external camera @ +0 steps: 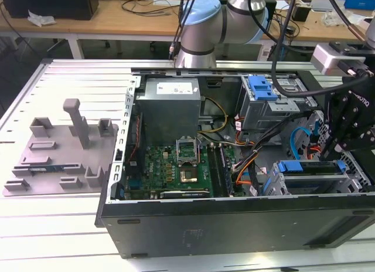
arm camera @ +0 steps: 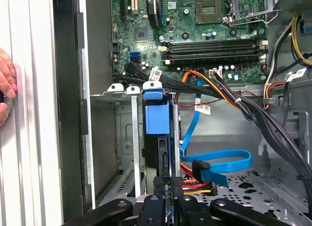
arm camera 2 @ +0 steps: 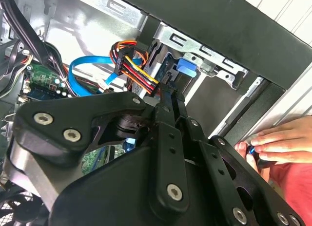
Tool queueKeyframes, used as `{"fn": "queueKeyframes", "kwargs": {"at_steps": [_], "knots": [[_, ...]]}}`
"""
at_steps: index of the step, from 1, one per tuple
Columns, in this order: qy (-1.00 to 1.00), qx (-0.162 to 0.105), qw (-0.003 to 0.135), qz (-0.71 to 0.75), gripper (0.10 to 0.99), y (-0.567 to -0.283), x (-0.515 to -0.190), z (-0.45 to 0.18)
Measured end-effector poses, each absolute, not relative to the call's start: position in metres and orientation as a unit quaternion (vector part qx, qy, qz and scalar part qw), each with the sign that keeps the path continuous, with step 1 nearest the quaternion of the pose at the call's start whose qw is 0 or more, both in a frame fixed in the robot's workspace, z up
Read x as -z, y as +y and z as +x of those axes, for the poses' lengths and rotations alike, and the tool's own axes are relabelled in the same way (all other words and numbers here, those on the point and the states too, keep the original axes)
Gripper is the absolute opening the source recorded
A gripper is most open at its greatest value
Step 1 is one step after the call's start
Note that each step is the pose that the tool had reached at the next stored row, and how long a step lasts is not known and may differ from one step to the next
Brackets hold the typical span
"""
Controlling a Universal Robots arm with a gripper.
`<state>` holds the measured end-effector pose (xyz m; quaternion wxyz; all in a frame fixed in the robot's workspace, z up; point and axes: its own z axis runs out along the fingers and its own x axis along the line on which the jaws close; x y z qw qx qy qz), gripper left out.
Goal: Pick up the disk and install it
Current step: 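Insert the first disk wire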
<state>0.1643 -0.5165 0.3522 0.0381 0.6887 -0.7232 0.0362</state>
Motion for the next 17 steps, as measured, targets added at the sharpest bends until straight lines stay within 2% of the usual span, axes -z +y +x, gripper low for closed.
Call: {"fn": "queueKeyframes", "kwargs": {"at_steps": [17], "knots": [[-0.723,-0.036,0.038,0.689,0.165,-0.5165,-0.3483,0.1646]]}}
